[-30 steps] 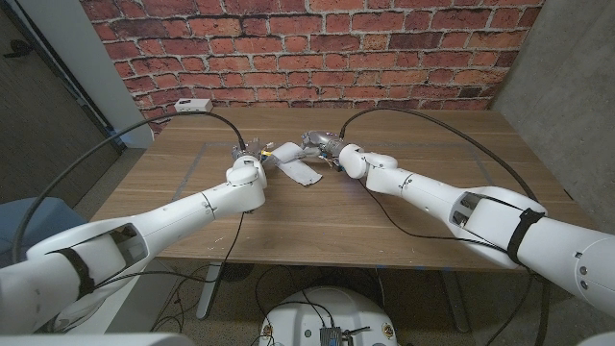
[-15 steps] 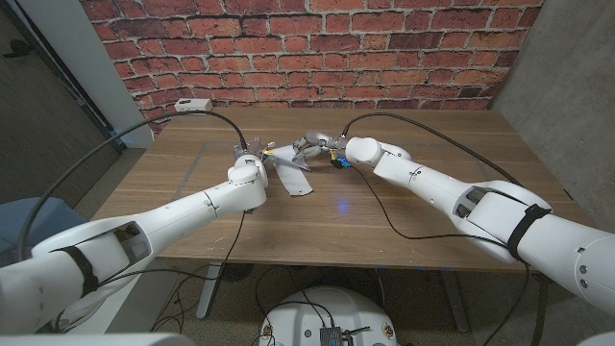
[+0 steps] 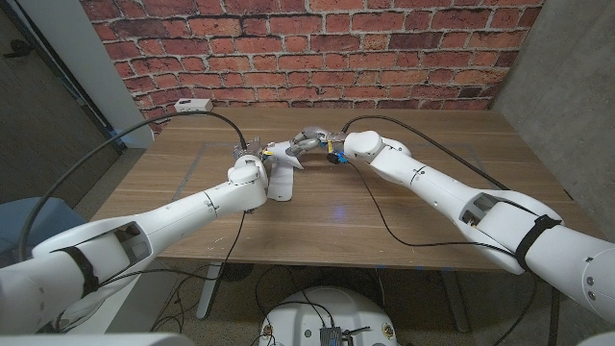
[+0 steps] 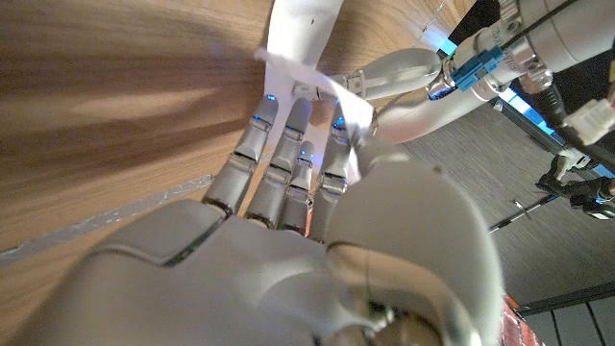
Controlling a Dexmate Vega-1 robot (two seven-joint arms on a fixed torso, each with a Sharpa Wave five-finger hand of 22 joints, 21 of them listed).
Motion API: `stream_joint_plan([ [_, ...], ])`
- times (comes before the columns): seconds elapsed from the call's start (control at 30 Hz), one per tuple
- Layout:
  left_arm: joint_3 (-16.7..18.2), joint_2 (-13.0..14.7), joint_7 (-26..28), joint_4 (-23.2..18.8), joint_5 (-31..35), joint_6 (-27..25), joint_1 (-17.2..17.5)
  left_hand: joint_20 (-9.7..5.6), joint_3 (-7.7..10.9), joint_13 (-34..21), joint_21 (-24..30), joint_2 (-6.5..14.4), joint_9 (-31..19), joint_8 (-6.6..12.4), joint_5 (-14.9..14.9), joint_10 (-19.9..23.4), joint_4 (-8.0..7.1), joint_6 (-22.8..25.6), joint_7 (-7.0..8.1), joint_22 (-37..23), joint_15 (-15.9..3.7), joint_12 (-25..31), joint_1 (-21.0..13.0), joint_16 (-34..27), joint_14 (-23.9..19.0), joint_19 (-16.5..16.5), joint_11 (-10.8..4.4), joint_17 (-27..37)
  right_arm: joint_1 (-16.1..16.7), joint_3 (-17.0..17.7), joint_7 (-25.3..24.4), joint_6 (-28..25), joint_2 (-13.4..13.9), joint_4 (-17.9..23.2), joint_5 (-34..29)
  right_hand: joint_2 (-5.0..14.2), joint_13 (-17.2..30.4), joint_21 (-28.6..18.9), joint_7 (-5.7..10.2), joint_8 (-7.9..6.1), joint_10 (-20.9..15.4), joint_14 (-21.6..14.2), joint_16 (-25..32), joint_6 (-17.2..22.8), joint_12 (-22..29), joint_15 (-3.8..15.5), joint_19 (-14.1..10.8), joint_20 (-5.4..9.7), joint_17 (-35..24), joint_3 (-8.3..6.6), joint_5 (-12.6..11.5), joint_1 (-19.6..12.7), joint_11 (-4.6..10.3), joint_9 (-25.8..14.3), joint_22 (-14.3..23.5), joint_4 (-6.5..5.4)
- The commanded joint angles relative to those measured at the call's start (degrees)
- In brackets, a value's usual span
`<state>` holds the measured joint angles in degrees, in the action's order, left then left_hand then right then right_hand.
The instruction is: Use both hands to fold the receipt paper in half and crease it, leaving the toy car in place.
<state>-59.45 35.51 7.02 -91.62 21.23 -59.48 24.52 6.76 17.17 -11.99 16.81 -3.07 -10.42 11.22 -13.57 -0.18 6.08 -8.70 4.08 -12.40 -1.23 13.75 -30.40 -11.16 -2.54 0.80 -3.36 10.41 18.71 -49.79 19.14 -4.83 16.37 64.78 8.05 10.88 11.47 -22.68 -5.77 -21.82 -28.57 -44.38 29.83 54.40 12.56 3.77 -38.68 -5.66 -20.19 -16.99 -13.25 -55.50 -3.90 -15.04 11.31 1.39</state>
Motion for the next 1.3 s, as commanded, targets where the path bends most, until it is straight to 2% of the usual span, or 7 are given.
stream_joint_plan([
  [0.03,0.0,0.2,0.2,-0.5,0.2,-0.1,0.2,-0.03,-0.39,-0.2,0.0,-0.2,-0.1,-0.09,-0.3,-0.3,0.03,0.0,0.19,-0.1,0.07,-0.2,-0.3,0.3,0.2,-0.2,-0.02,0.1,-2.9,-0.7,6.8,-16.8,2.1,6.8,6.0,-1.70,0.3,-2.3,0.91,5.19,2.1,-1.9,0.0,-10.9,-1.5,-1.25,-3.1,-0.63,-0.1,1.04,1.3,3.1,-0.56,1.7,0.7,-1.75],
  [0.23,-0.3,0.1,0.1,-0.5,0.5,-0.2,0.1,0.02,-0.53,-0.2,-0.1,-0.3,-0.1,-0.11,-0.4,-0.5,0.01,0.0,0.18,-0.1,0.10,-0.3,-0.2,0.3,0.3,-0.2,0.04,0.1,-5.8,-1.1,12.8,-21.1,1.5,3.0,10.1,-1.94,0.1,-6.1,1.86,11.32,7.3,-3.6,-2.2,-23.0,-1.9,-2.37,-9.2,0.00,1.9,1.66,2.1,6.7,-1.67,3.2,0.9,-3.32],
  [0.37,-0.6,0.1,0.0,-0.7,0.7,-0.2,0.0,-0.07,-0.64,-0.2,-0.1,-0.3,-0.1,-0.12,-0.5,-0.5,0.00,0.0,0.30,-0.1,0.11,-0.3,-0.2,0.3,0.4,-0.2,-0.07,0.1,-8.4,-2.8,17.8,-22.3,1.3,0.1,11.0,-2.38,-0.1,-8.3,1.90,11.93,11.0,-8.2,-2.9,-28.1,-2.1,-1.81,-14.5,1.49,3.5,1.77,2.5,8.5,-2.78,3.6,-0.1,-3.84],
  [0.5,-0.6,0.1,0.0,-1.1,1.0,-0.4,0.0,-0.10,-0.75,-0.2,-0.1,-0.3,-0.1,-0.13,-0.5,-0.6,-0.02,0.0,0.29,-0.1,0.11,-0.3,-0.2,0.3,0.5,-0.3,0.00,0.1,-13.8,-8.0,27.0,-20.2,-0.1,-6.6,8.3,-3.71,-0.4,-7.6,2.19,11.99,16.0,-2.9,-8.1,-35.1,-2.1,-4.95,-13.8,1.19,5.7,2.71,2.8,11.0,-3.71,3.8,-1.0,-4.42],
  [0.63,-0.5,0.4,0.0,-1.8,1.0,-0.4,0.2,-0.03,-0.83,-0.2,-0.1,-0.4,-0.1,-0.15,-0.6,-0.6,-0.04,0.0,0.28,-0.1,0.19,-0.4,-0.2,0.3,0.5,-0.4,0.01,0.1,-16.7,-11.4,32.0,-17.4,-1.0,-10.3,5.1,-2.39,-0.5,-6.8,1.22,9.64,11.6,-4.6,-9.1,-29.5,-0.2,-3.50,-12.9,1.11,6.6,2.00,2.5,11.5,-3.18,3.8,-1.1,-4.46],
  [1.0,7.3,7.5,-0.3,-13.1,-3.5,8.4,5.9,1.47,-3.24,-0.3,-1.1,-1.8,-0.1,0.30,-0.4,-0.6,-1.54,1.6,1.74,-0.2,1.60,-0.4,3.2,0.3,1.7,-3.0,0.50,0.4,-11.7,-10.2,19.8,-21.4,4.3,3.6,0.5,-0.20,-0.5,-5.5,1.43,9.07,7.8,-2.6,-10.2,-24.5,0.5,-3.44,-8.8,1.10,4.9,-1.22,2.1,8.3,-2.37,4.0,-0.4,-2.04],
  [1.3,10.5,14.6,-10.7,-25.8,-5.3,2.5,5.5,3.11,2.53,-0.2,-0.8,7.2,0.0,1.97,1.9,1.4,1.34,9.4,3.21,-0.3,2.31,0.1,-3.1,0.2,1.6,-2.7,0.65,0.0,-10.6,-9.9,17.6,-21.8,4.7,5.4,-0.3,0.04,-0.5,-5.8,1.54,8.80,7.2,-2.4,-9.8,-22.3,0.4,-2.81,-8.6,1.41,3.8,-2.14,2.0,7.2,-1.79,4.1,-0.1,-1.40],
])
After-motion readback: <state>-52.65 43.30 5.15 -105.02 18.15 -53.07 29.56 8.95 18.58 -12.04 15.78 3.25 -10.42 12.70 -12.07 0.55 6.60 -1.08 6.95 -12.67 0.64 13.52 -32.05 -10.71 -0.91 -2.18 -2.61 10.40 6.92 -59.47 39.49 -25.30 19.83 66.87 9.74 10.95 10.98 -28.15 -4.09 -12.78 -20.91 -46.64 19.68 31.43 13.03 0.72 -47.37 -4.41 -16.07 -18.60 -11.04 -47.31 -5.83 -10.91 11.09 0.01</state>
